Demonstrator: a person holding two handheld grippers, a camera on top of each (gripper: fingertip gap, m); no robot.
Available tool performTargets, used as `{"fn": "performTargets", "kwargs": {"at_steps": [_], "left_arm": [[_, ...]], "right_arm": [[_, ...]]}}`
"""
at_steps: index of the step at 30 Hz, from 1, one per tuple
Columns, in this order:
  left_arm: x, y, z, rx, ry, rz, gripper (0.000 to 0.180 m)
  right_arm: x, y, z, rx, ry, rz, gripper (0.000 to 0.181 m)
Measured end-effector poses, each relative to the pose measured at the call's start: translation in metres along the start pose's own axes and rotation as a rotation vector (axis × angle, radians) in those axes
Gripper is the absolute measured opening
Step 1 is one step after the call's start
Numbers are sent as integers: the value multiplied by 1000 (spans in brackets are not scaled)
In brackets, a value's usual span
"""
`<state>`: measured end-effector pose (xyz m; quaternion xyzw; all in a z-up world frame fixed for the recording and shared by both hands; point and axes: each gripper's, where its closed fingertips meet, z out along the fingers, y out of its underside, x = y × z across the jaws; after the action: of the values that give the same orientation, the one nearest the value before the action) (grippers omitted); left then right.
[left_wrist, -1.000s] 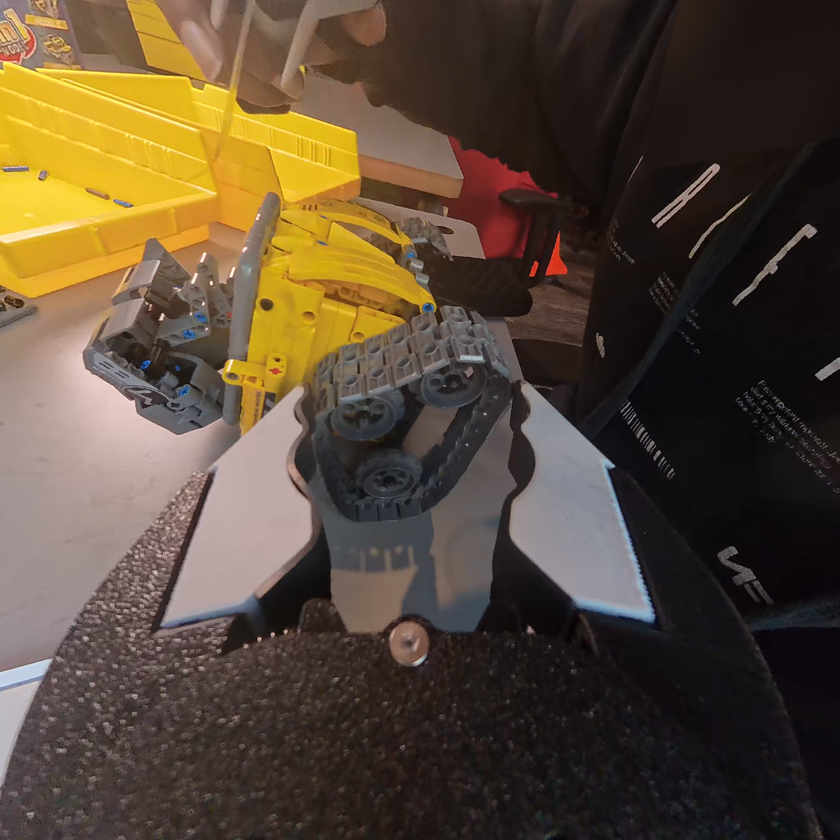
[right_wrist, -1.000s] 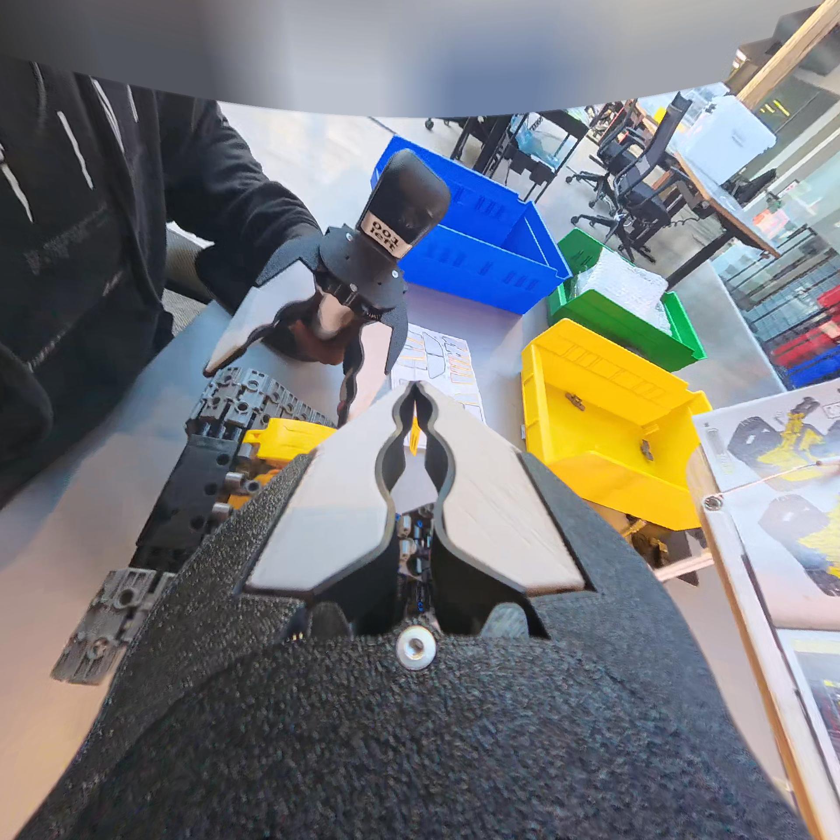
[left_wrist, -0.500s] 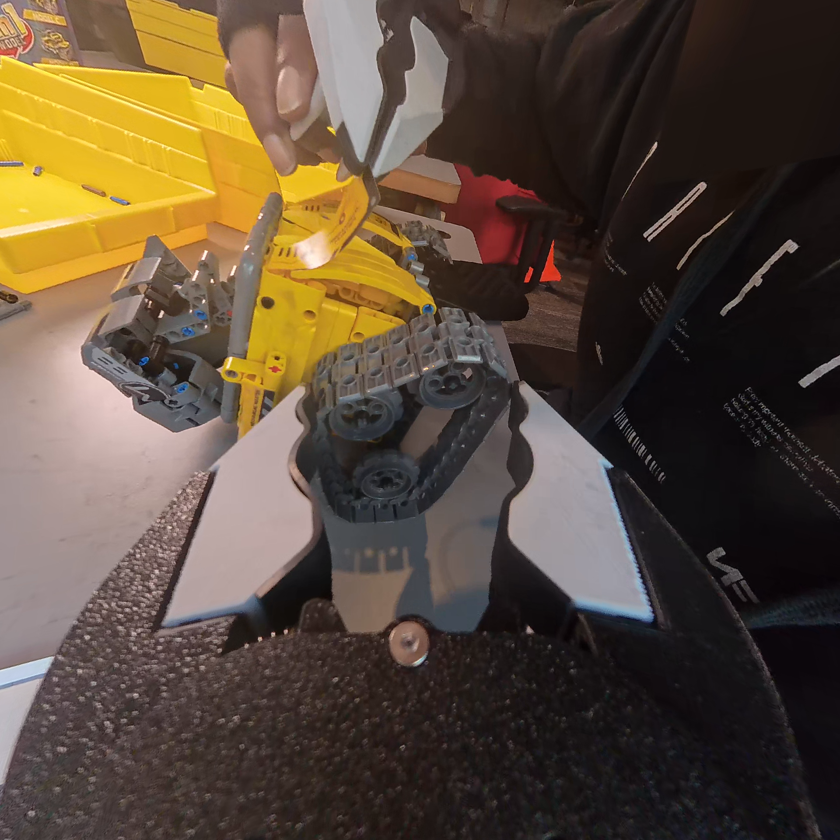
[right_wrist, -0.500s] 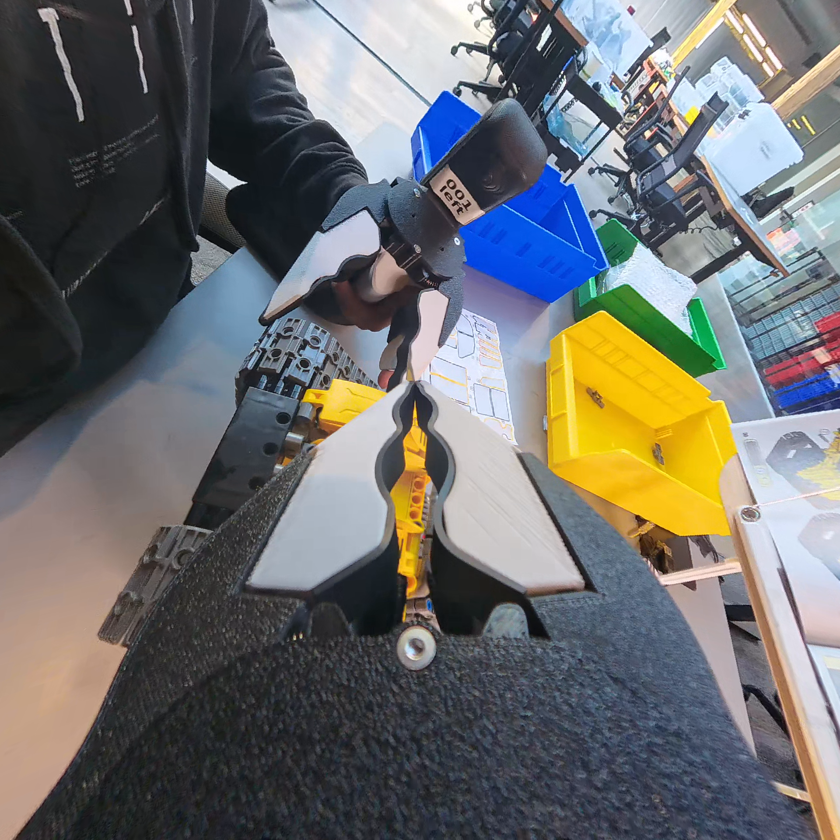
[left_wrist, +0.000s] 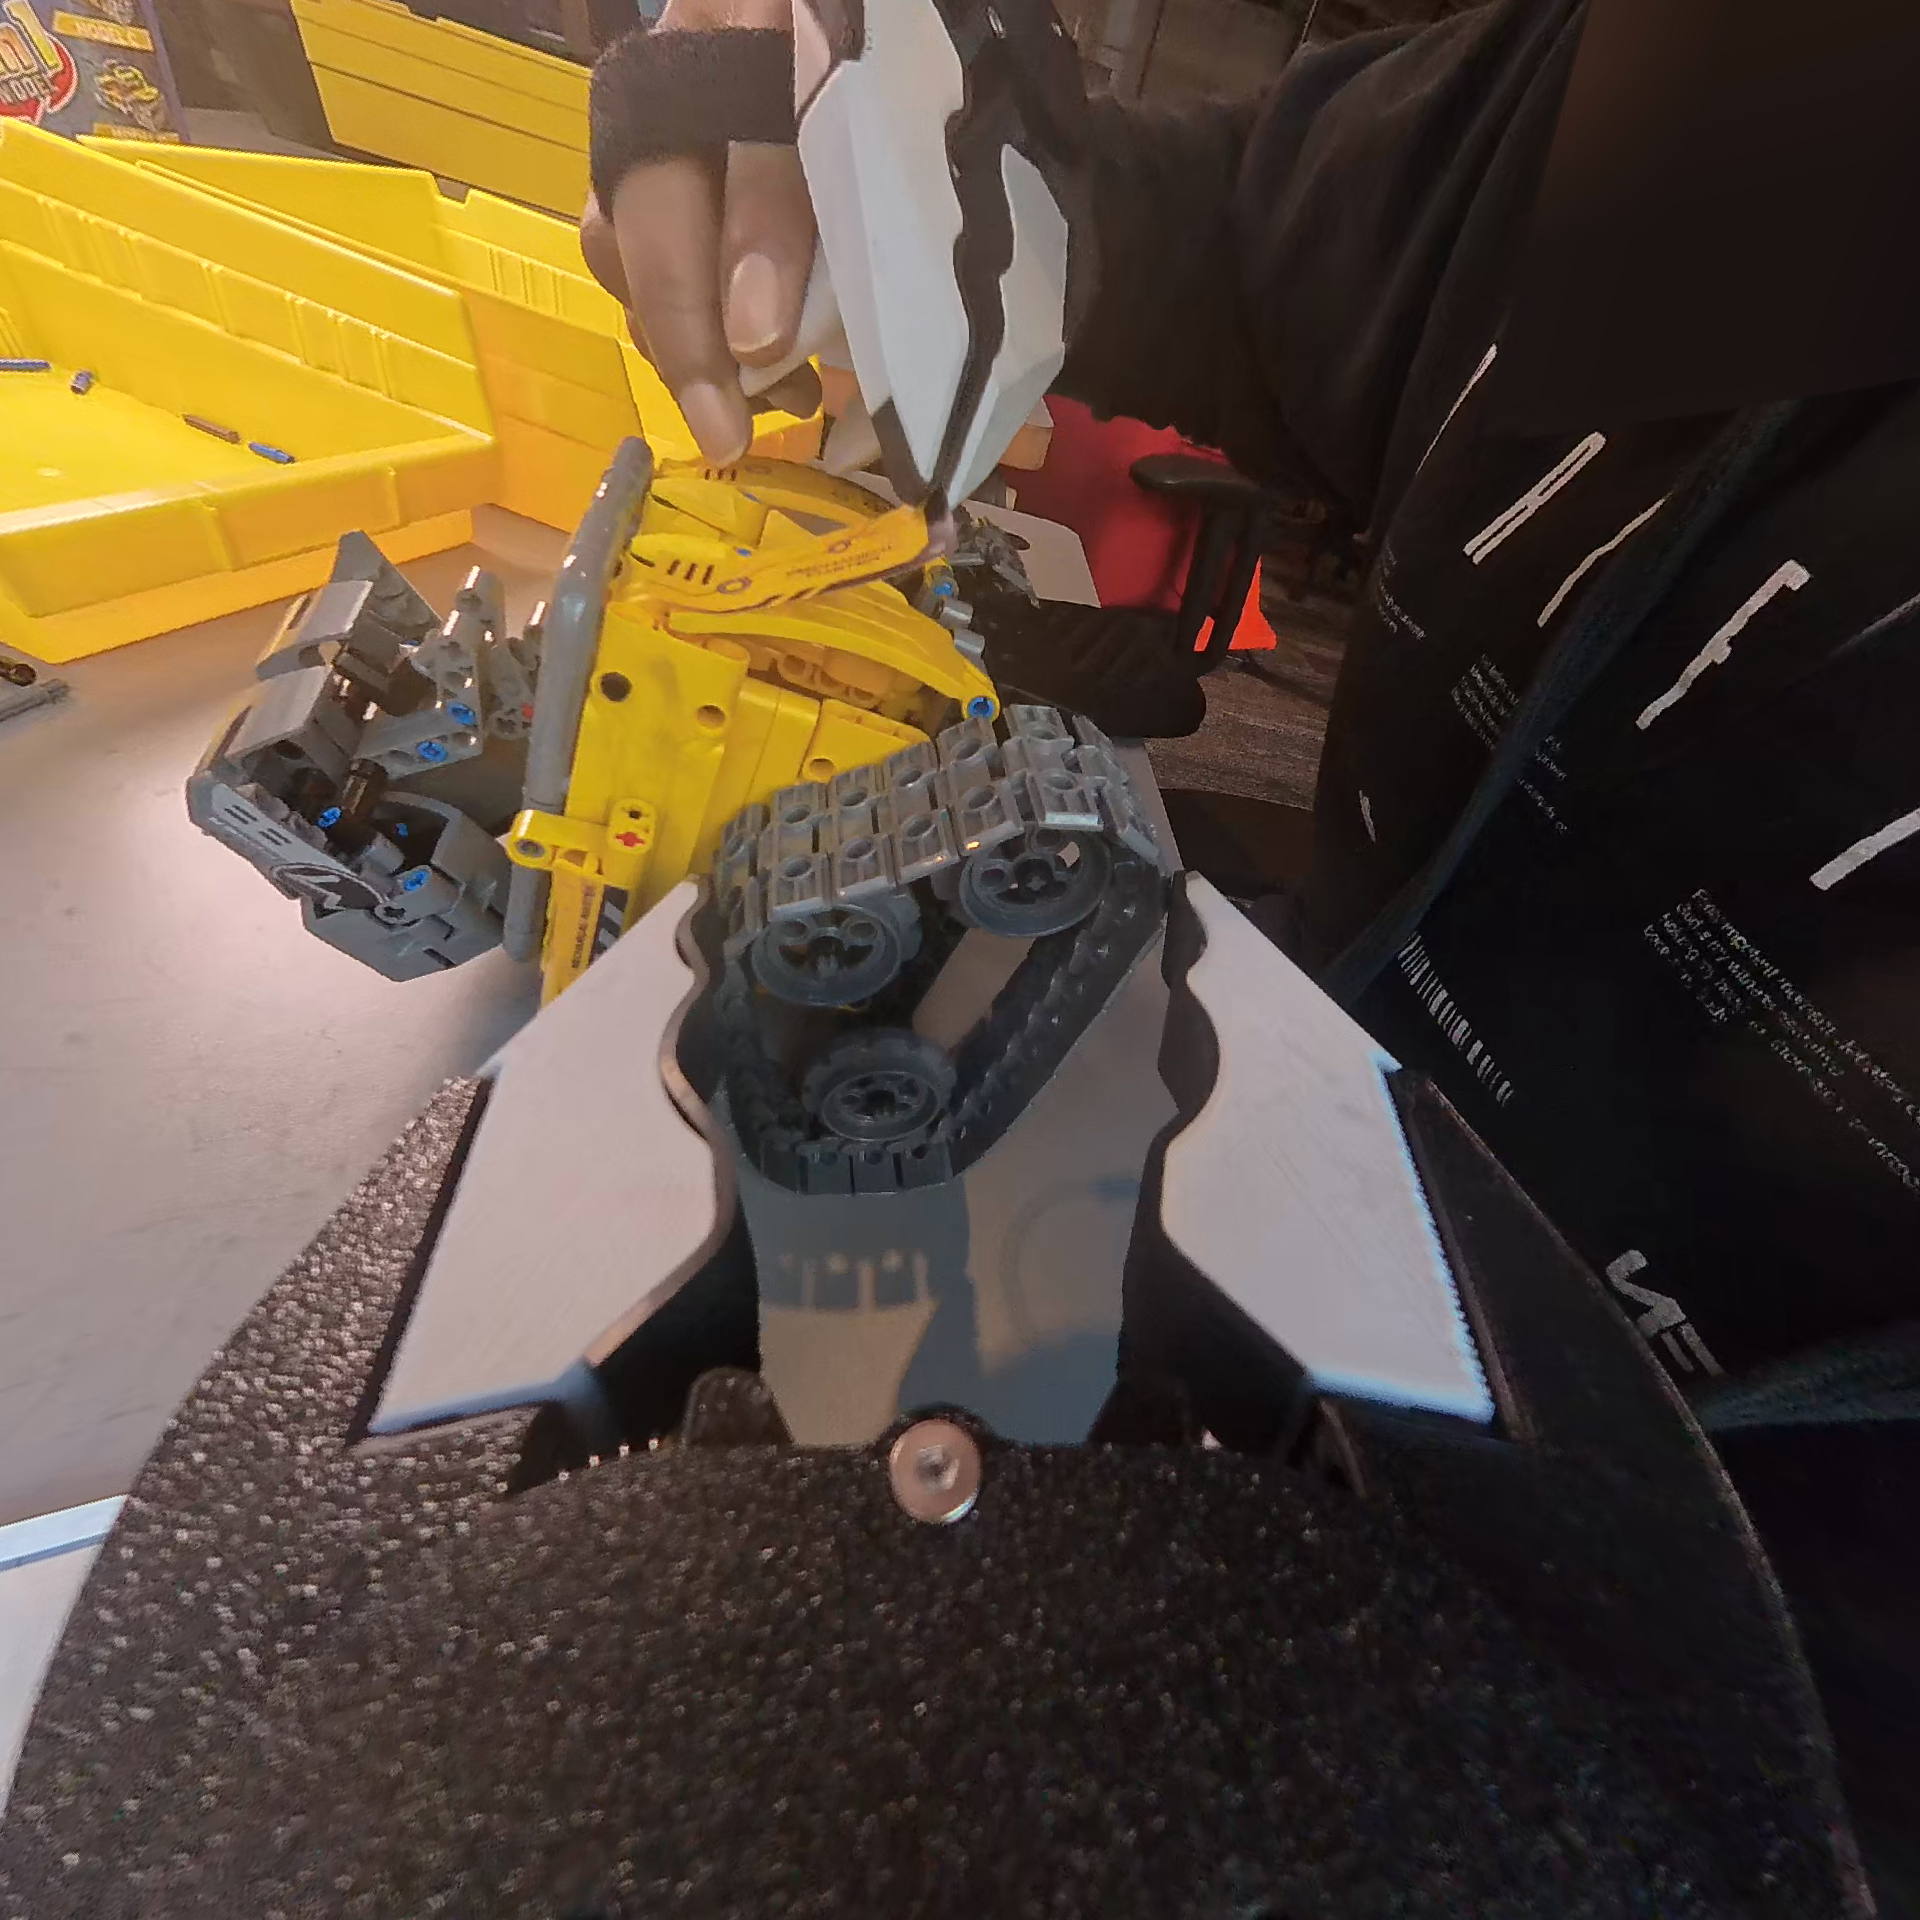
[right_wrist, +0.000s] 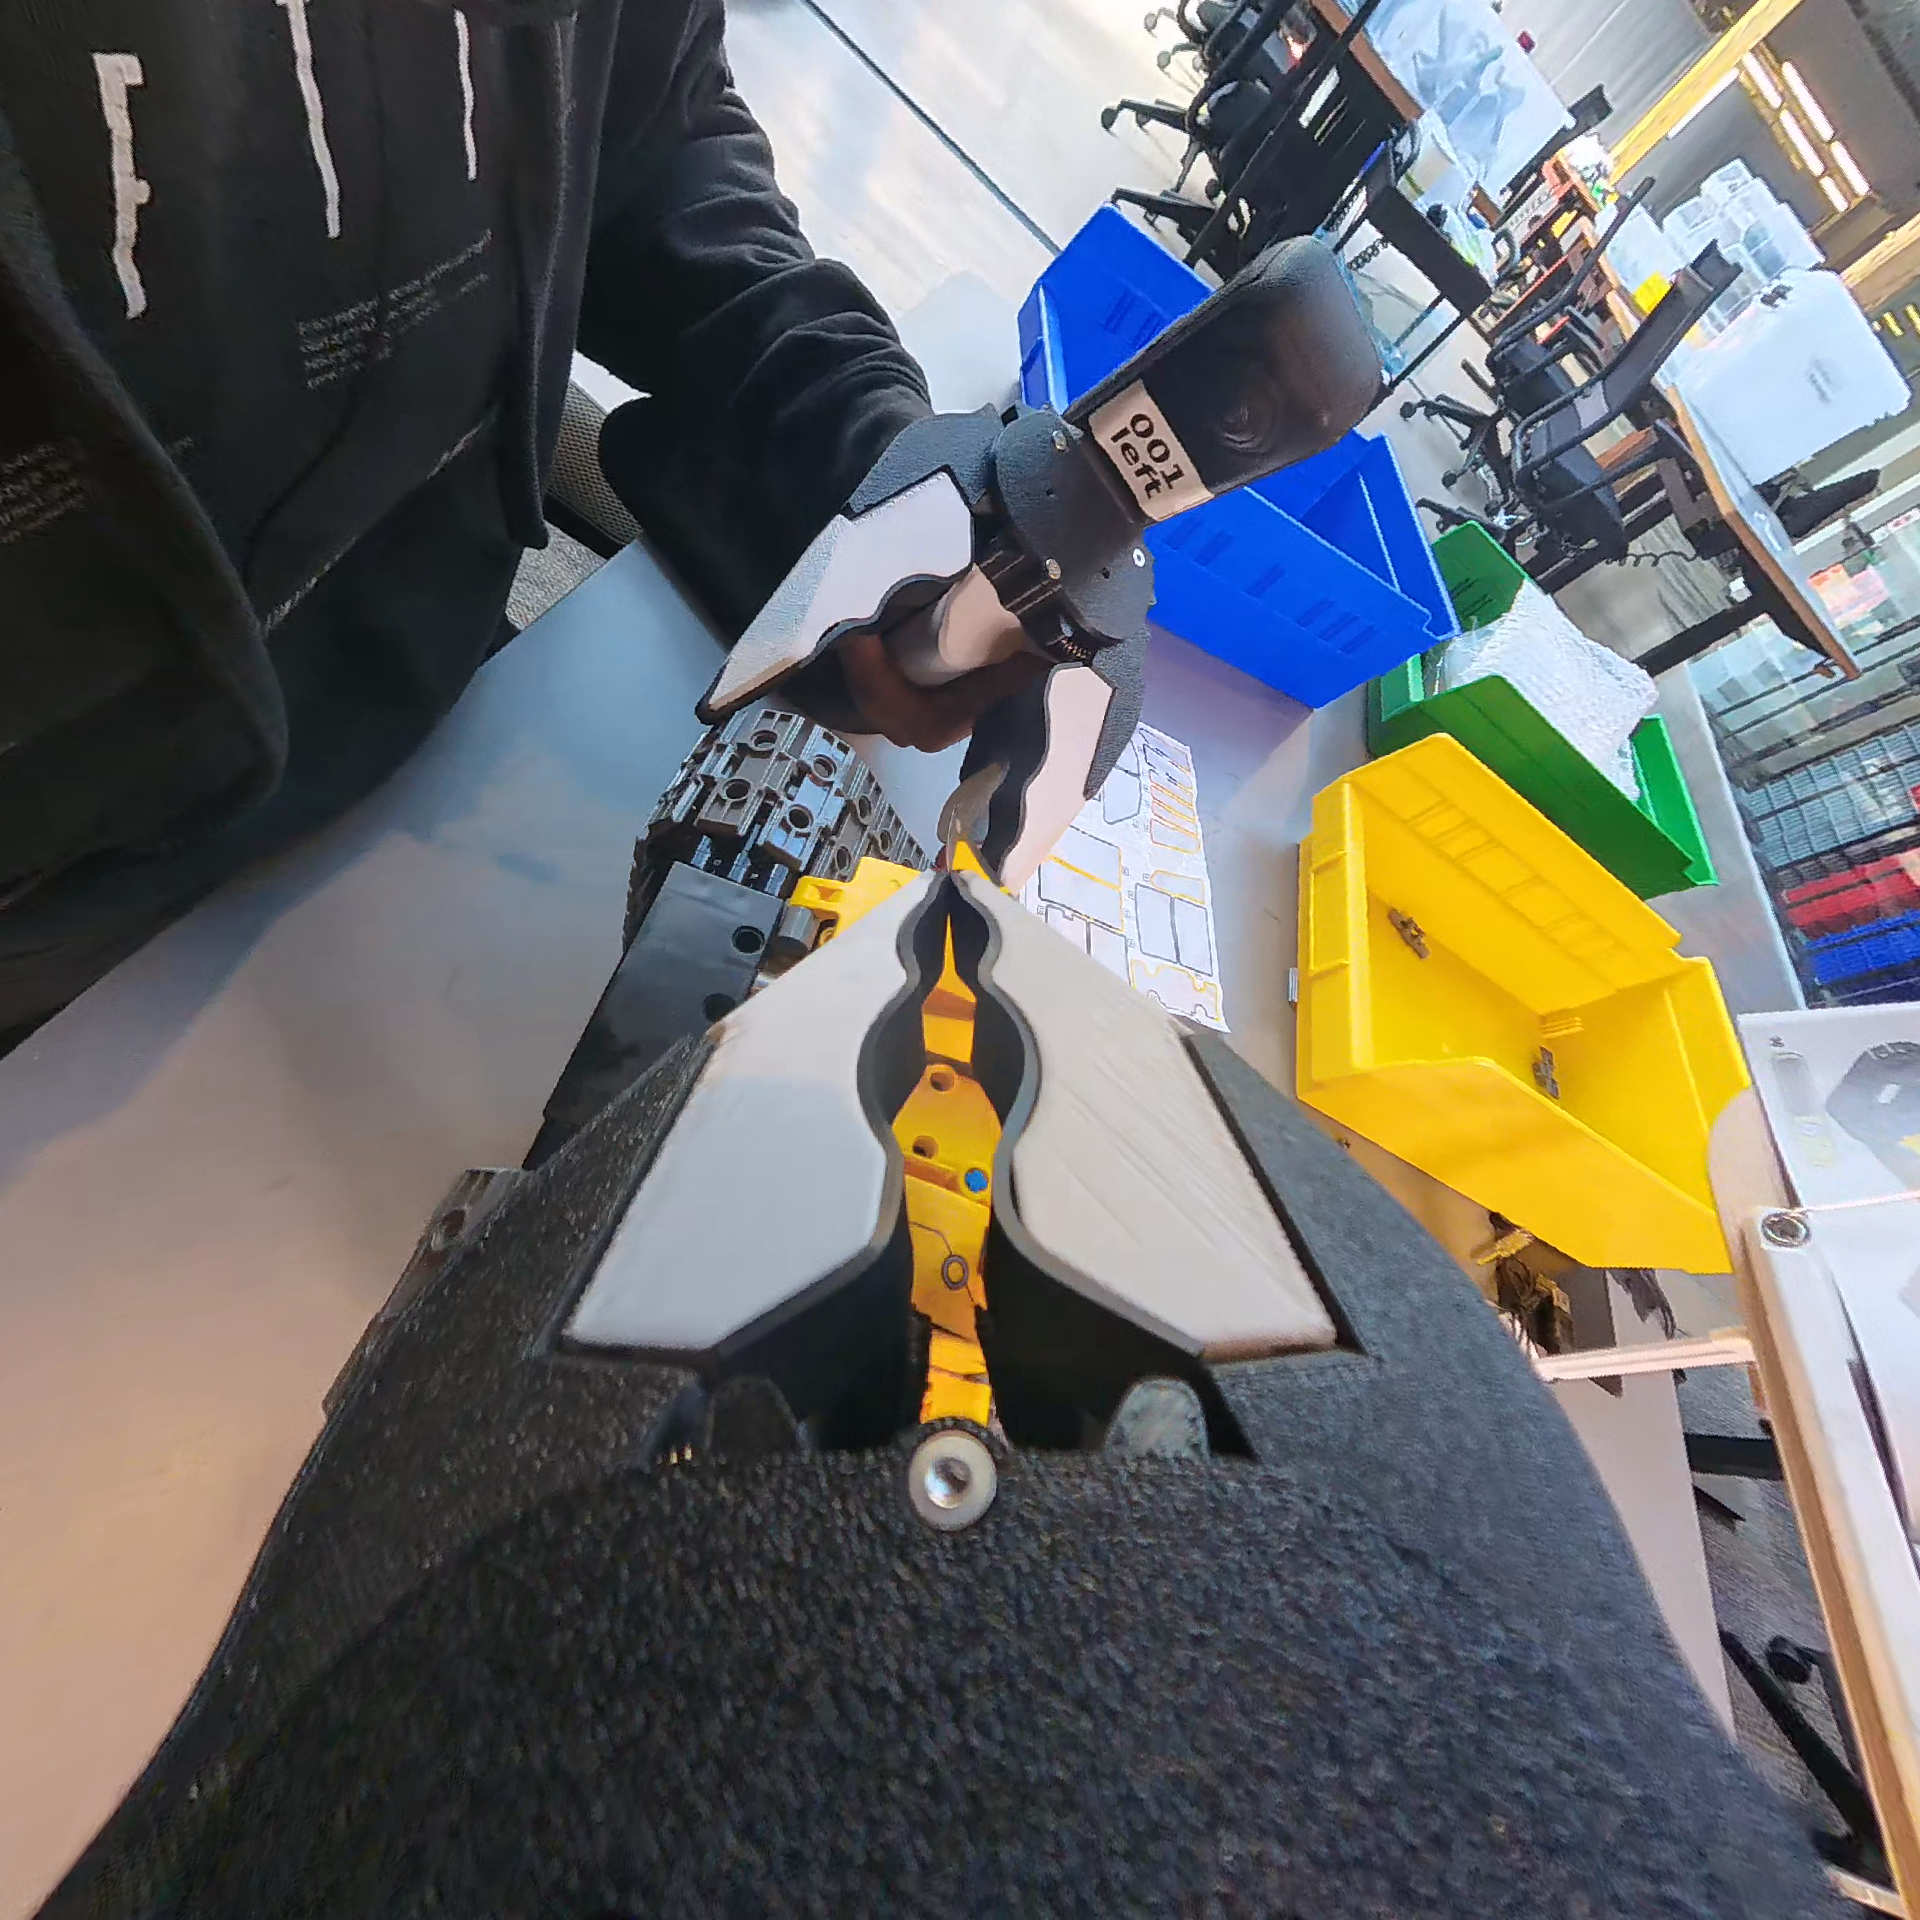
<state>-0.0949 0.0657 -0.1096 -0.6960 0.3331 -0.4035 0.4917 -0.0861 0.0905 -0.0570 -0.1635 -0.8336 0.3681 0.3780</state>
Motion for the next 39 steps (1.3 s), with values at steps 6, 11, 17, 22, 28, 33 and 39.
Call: {"fn": "performTargets", "kwargs": {"at_steps": [6,11,17,22,28,33,39], "left_arm": [[0,0,0,0,3,-3,84],[0,0,0,1,3,-5,84],[0,0,-1,1,3,-7,84],[0,0,-1,2,2,-8,84],[1,0,-1,1,2,-8,84],[1,1,-1,1,1,-7,84],[0,1,-1,1,-2,-7,84]], "right_arm": [[-2,1,0,-9,-8,-9,0],[-4,2,0,-26,-20,-19,0],[-4,4,-1,-57,-31,-26,0],[-4,5,0,-82,-23,-18,0],[-6,6,0,-118,-12,0,0],[-6,9,-2,-142,-18,6,0],[-6,10,-3,-167,-14,33,0]]}}
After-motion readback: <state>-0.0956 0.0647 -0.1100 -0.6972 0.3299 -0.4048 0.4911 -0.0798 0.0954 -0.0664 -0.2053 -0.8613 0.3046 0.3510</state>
